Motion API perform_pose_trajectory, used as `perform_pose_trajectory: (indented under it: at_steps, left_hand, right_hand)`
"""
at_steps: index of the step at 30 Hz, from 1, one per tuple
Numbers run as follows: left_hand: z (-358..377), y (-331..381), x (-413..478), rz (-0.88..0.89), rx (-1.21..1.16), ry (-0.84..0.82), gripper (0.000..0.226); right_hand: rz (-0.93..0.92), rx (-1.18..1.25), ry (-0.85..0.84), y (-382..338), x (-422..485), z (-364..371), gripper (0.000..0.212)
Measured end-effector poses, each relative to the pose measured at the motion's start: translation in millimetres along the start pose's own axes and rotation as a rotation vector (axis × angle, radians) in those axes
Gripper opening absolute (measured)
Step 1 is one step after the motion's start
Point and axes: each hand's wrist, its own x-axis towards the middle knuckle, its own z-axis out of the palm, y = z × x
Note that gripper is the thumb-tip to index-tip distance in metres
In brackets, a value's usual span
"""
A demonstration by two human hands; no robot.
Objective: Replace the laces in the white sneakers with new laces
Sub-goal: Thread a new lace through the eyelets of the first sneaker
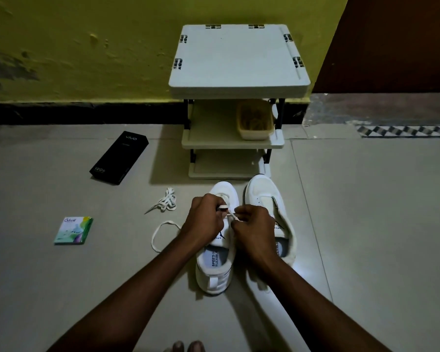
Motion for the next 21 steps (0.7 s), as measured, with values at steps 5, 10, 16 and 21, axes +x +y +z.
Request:
perform_pose_trajectory:
  at_steps: [5,10,16,21]
  left_hand:
    - [-5,9,-7,0.082,0.072,-0.041,0.026]
    - [3,3,-3,0.002,-0.032,0.03,0.016]
    - [16,-12,-5,-0.016,-0.108,0.085,0.017]
    - [10,-13,-6,0.072,-0.107,0.088,0.017]
  right_hand:
    - [0.007,0.012,-0.008,1,0,0,0.034]
    - [0.001,0.027,-0.017,1,0,0,0.034]
    - [-0.003,0.026,-0.01,1,0,0,0.032]
    - [0.003,0.016,-0.012,1,0,0,0.031]
